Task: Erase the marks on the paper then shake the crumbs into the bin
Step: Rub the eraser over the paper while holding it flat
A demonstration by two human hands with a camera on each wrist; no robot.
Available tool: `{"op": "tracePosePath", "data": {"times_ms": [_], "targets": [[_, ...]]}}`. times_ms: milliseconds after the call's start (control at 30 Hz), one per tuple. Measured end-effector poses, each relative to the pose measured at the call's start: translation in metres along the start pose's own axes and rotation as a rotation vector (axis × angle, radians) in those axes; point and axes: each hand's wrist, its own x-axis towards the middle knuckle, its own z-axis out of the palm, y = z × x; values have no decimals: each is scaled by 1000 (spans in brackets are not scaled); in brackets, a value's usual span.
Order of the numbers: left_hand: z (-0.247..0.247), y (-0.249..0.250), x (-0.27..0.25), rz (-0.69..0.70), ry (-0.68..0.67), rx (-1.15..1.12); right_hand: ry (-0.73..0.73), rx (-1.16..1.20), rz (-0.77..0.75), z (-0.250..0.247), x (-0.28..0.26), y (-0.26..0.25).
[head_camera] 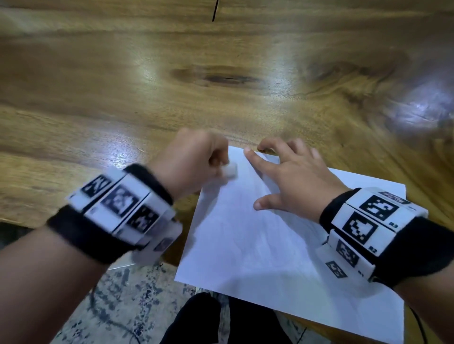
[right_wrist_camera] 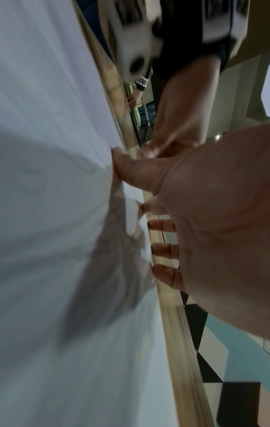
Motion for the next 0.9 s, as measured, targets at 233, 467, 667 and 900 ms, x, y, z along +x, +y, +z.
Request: {"op": "tracePosePath", "data": {"times_ms": [233,467,667,900], "targets": [[13,-11,-33,75,-100,26,-4,-7,-1,0,0,0],[2,-2,6,3,16,4,12,4,-3,0,-1,0],[14,-7,-29,90,-90,23,10,2,-11,0,0,0],[6,1,2,14,44,3,22,3,-4,-1,-1,-1]]}}
